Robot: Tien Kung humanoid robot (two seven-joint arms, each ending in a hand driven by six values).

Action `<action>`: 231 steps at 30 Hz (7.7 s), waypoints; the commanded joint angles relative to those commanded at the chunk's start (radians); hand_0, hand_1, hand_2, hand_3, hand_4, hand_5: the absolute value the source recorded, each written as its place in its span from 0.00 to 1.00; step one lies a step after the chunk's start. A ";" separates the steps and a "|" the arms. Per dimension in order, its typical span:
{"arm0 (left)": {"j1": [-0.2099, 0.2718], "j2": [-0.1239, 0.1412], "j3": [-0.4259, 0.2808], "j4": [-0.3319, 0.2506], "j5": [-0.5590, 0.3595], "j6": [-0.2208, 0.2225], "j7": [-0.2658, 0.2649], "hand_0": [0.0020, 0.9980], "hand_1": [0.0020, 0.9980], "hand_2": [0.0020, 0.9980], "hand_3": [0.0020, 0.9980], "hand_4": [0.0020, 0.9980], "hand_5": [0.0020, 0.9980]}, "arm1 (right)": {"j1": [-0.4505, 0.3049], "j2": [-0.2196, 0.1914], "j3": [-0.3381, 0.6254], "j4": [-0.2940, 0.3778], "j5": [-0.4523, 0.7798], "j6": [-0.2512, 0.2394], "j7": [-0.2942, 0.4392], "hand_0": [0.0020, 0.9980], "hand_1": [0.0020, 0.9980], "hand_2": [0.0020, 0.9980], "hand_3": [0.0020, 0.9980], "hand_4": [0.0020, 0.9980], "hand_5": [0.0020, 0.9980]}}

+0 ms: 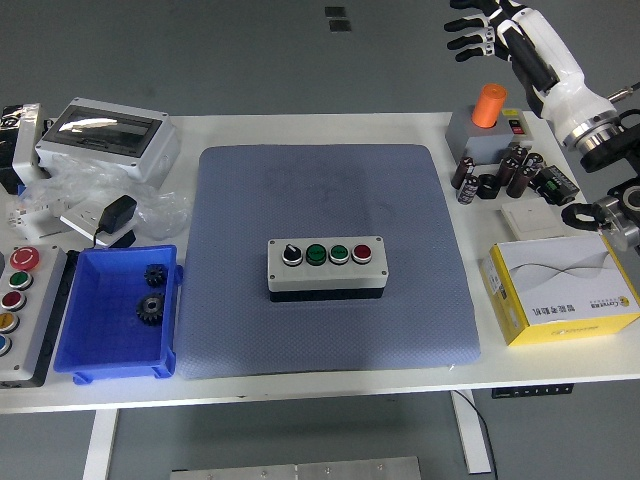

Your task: Pick up the button,place it on the desk,press the button,press the button

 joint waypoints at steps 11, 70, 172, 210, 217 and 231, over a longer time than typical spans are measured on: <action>0.003 -0.007 0.008 0.000 -0.008 -0.001 0.001 0.63 0.63 0.56 0.65 0.65 0.19 | -0.038 0.021 0.029 0.014 -0.050 -0.042 -0.015 0.53 0.63 0.68 0.73 0.72 0.05; 0.008 -0.010 0.009 0.000 -0.011 -0.003 0.000 0.63 0.63 0.56 0.66 0.66 0.22 | -0.200 0.077 0.070 0.081 -0.267 -0.070 -0.012 0.80 0.76 0.79 0.74 0.41 0.19; 0.015 -0.011 0.026 0.000 -0.009 -0.017 -0.045 0.63 0.63 0.56 0.65 0.65 0.21 | -0.294 0.195 -0.008 0.249 -0.950 0.158 -0.613 0.93 0.93 1.00 1.00 1.00 0.51; 0.025 -0.013 0.008 0.000 -0.005 -0.006 -0.011 0.63 0.63 0.56 0.65 0.65 0.21 | -0.243 0.294 -0.178 0.117 -0.965 0.147 -0.731 0.90 0.93 1.00 1.00 1.00 0.61; 0.017 -0.008 0.002 0.000 0.004 -0.007 -0.012 0.63 0.63 0.56 0.65 0.65 0.21 | -0.224 0.328 -0.218 0.047 -0.959 0.133 -0.731 0.90 0.93 1.00 1.00 1.00 0.61; 0.010 -0.007 -0.001 0.000 0.014 -0.009 -0.011 0.63 0.63 0.56 0.65 0.65 0.21 | -0.223 0.352 -0.202 -0.038 -0.986 0.105 -0.731 0.82 0.88 0.99 1.00 1.00 0.62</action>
